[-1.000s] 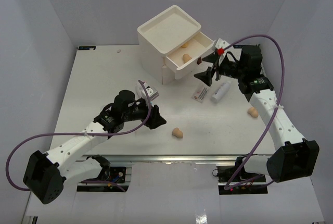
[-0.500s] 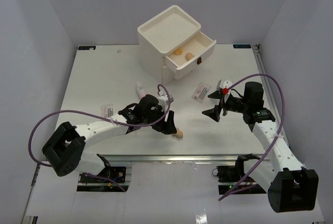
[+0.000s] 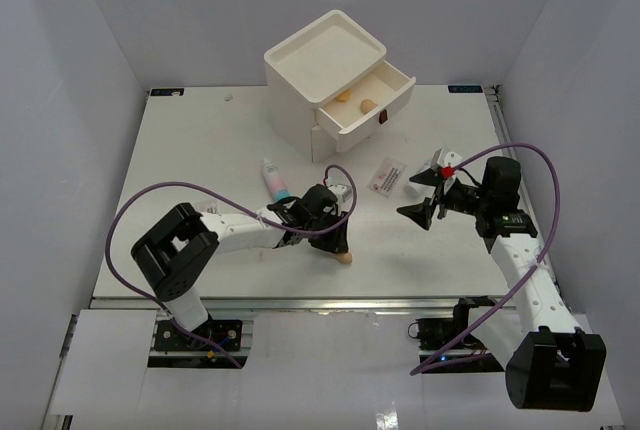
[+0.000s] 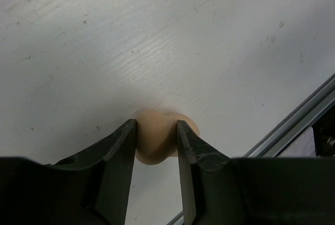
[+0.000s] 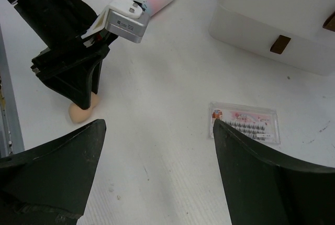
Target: Organize the makeup
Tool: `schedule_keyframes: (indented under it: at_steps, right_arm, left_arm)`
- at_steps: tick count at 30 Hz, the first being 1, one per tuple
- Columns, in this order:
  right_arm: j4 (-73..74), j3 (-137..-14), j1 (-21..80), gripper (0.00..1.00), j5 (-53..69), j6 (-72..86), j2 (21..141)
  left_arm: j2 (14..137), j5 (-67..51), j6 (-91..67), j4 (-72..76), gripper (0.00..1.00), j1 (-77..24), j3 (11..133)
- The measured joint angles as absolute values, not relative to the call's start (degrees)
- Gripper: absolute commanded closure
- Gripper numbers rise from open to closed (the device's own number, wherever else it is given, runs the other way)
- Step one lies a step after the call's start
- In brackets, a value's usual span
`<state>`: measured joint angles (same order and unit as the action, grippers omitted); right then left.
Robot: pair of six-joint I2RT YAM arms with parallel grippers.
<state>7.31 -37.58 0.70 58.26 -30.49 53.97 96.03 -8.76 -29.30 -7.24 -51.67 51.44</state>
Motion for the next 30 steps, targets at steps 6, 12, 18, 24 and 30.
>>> schedule_keyframes:
  at_steps: [6, 12, 18, 24, 30]
  right_arm:
    - [7.1, -37.6, -1.1, 0.11, 59.8, -30.4, 53.4]
    - [7.1, -37.6, -1.2, 0.11, 60.2, -30.4, 53.1]
    - [7.1, -37.6, -1.8, 0.11, 59.9, -30.4, 52.7]
    - [7.1, -37.6, -2.8, 0.12, 59.1, -30.4, 52.1]
    - [7.1, -37.6, -3.0, 0.12, 58.7, -30.4, 52.1]
  left_arm:
    - [96.1, -7.9, -28.9, -7.4, 0.92, -52.7, 52.0]
    - [95.4, -6.6, -27.9, -9.3, 1.0, -53.0, 53.7]
    - [94.9, -2.4, -23.3, -13.2, 1.0, -51.7, 64.8]
    - [95.2, -2.8, -20.4, -13.3, 1.0, -44.5, 80.2]
    - [99.8, -3.6, -19.9, -12.5, 1.0, -37.6, 95.9]
